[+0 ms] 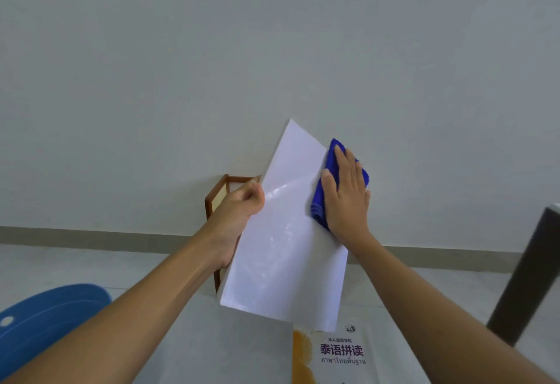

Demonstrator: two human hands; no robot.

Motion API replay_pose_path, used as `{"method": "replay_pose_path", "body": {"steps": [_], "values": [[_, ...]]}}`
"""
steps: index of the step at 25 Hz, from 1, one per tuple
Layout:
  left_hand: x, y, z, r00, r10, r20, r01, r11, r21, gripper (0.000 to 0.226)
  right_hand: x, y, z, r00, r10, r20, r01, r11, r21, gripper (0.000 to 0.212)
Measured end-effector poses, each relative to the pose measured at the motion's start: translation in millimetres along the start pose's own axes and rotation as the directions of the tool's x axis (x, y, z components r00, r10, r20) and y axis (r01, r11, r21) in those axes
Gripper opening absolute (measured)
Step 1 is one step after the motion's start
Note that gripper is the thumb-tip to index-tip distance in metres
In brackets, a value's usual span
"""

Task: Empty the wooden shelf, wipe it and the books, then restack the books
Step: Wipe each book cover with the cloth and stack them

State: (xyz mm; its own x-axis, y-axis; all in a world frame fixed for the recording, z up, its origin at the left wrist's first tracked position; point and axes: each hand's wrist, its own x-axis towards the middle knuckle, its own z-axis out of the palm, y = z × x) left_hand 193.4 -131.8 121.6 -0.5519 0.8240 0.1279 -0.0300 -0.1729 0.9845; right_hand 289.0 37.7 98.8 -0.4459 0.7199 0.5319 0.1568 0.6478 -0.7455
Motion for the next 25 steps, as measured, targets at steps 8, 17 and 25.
{"method": "replay_pose_path", "body": {"steps": [8,17,25], "values": [[6.4,-2.1,-1.1,0.997,0.070,0.026,-0.072,0.994,0.079,0.028,6.4,22.2,-31.0,0.923,0.354,-0.154,-0.294,0.903,0.313,0.034],[-1.3,-12.8,1.9,0.987,0.125,-0.097,-0.090,0.946,0.312,0.025,-6.7,17.7,-34.3,0.937,0.350,-0.017,-0.337,0.914,0.227,0.036],[-1.0,-25.6,4.7,0.998,0.032,0.053,-0.058,0.759,0.649,0.031,-17.9,-22.1,-0.2,0.715,0.480,0.508,-0.673,0.668,0.316,0.024]]}}
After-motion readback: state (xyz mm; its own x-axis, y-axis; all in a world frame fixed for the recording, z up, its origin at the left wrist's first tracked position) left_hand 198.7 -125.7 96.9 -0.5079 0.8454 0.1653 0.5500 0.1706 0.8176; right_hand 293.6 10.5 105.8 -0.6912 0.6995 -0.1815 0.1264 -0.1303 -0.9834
